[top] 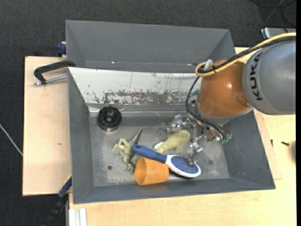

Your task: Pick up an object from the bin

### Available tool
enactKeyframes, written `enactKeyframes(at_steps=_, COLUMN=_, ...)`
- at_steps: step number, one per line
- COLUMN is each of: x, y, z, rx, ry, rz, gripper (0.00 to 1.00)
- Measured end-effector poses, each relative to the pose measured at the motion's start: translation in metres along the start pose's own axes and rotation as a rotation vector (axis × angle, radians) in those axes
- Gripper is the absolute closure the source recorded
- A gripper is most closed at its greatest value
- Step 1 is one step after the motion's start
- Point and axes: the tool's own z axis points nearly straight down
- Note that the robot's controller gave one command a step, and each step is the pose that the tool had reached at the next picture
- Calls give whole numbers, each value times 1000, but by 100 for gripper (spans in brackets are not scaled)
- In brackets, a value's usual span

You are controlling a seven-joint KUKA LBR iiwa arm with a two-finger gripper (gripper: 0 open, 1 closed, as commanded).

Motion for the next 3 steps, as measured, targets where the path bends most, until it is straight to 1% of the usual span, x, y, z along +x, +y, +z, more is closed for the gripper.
enactKeyframes(at_steps=1, x=2, y=2, z=5, rx=-4, ry=1, rz=3, gripper=100)
enactKeyframes(at_steps=2, x=-7, y=3, z=-104, rx=-2, ry=-8, rz=-29, gripper=100)
enactKeyframes(at_steps=3, x=-8, y=-6, z=-221, rx=0, ry=-9, rz=-55, gripper=100)
